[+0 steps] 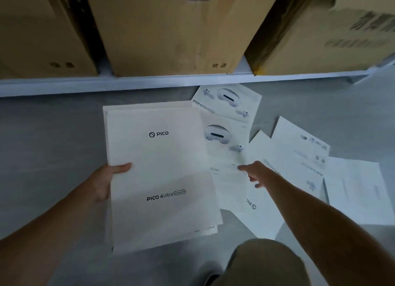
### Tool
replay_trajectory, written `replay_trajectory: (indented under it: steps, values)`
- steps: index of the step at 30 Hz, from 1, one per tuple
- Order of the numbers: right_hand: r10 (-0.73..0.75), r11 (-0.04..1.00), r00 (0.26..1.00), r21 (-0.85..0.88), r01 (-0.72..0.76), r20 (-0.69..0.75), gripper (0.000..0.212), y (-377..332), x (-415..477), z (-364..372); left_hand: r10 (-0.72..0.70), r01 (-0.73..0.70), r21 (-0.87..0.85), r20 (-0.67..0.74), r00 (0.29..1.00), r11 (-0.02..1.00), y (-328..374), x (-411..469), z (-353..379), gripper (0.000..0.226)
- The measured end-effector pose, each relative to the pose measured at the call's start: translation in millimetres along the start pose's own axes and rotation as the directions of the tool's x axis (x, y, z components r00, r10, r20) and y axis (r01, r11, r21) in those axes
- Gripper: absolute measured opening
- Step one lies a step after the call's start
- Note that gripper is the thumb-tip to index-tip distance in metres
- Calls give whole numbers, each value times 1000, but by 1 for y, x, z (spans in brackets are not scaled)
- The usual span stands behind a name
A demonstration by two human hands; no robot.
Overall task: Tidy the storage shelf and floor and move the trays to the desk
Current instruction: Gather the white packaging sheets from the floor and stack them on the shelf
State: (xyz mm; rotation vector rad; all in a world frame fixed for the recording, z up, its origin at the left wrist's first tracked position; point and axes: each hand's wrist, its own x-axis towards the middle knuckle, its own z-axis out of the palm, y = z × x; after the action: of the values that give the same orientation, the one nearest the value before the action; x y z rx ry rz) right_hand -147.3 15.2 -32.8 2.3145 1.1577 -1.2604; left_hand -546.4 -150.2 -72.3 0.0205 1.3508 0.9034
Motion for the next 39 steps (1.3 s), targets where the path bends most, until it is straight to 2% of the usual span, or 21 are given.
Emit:
replay_trajectory:
  steps: [2, 3, 4, 6, 8, 10, 13, 18, 20, 21, 22, 23, 24, 25, 26, 27, 29, 30, 32, 36, 39]
  values:
    - [-24, 992, 990, 117, 41, -137, 65, 11, 36, 21, -1, 2, 38, -24, 1000, 999, -3, 18, 10, 21]
    - [-34, 988, 982, 139, 61, -185, 81, 12, 47, 32, -5, 7, 54, -36, 999, 999, -2, 25, 16, 19]
    - [-47, 988, 977, 135, 76, -207, 85, 11, 54, 40, -14, 17, 63, -49, 999, 998, -2, 31, 22, 19]
    - [-99, 984, 972, 125, 127, -211, 62, 9, 63, 48, -28, 32, 66, -63, 998, 997, 0, 39, 31, 27]
    - [-186, 947, 967, 229, 224, -176, 33, 7, 65, 47, -34, 37, 51, -61, 998, 998, 3, 36, 36, 34]
    - [-307, 836, 950, 460, 300, -61, 16, 12, 63, 40, -55, 57, 48, -47, 997, 997, 6, 26, 41, 41]
    - [-476, 671, 849, 719, 183, 228, 32, 24, 51, 31, -67, 70, 59, -47, 997, 996, 12, 6, 49, 37]
    - [-473, 673, 725, 736, -70, 501, 30, 9, 25, 30, -65, 69, 51, -70, 995, 996, 13, -3, 64, 34]
    - [-433, 725, 709, 683, -93, 556, 32, -1, 29, 36, -76, 78, 22, -75, 994, 997, 9, 7, 66, 39]
    - [-393, 776, 742, 629, -49, 542, 37, -8, 35, 37, -65, 66, 10, -79, 995, 998, 5, 12, 65, 40]
    - [-354, 828, 816, 559, 45, 458, 42, -15, 46, 36, -47, 47, -1, -88, 995, 999, 3, 18, 63, 39]
    - [-314, 862, 908, 483, 150, 279, 41, -23, 59, 31, -30, 29, -11, -107, 994, 1000, 0, 23, 60, 36]
    - [-269, 879, 963, 412, 240, 13, 38, -31, 72, 25, -15, 13, -21, -127, 992, 1000, -2, 26, 56, 31]
    - [-210, 890, 952, 359, 280, -223, 42, -39, 88, 17, -1, -4, -33, -144, 990, 999, -3, 30, 50, 28]
    - [-143, 907, 920, 322, 270, -366, 55, -48, 101, 9, 12, -18, -41, -156, 988, 999, -4, 32, 45, 26]
    - [-94, 942, 907, 259, 215, -411, 74, -58, 112, 3, 22, -30, -49, -159, 987, 998, -4, 35, 39, 28]
    - [-18, 995, 924, 82, 54, -382, 101, -76, 122, 0, 39, -47, -48, -151, 988, 998, -3, 39, 30, 38]
    - [12, 1000, 933, 26, -2, -360, 105, -83, 123, 2, 47, -53, -42, -138, 989, 998, -1, 39, 29, 42]
    - [75, 997, 937, 44, -64, -340, 99, -90, 121, 9, 50, -55, -31, -126, 991, 998, 3, 40, 28, 44]
    - [65, 961, 948, 275, 25, -312, 64, -90, 120, 13, 64, -65, -3, -60, 996, 998, 13, 32, 32, 30]
    - [23, 802, 983, 590, 91, -184, 53, -82, 118, 9, 58, -57, 11, -28, 998, 998, 17, 26, 33, 28]
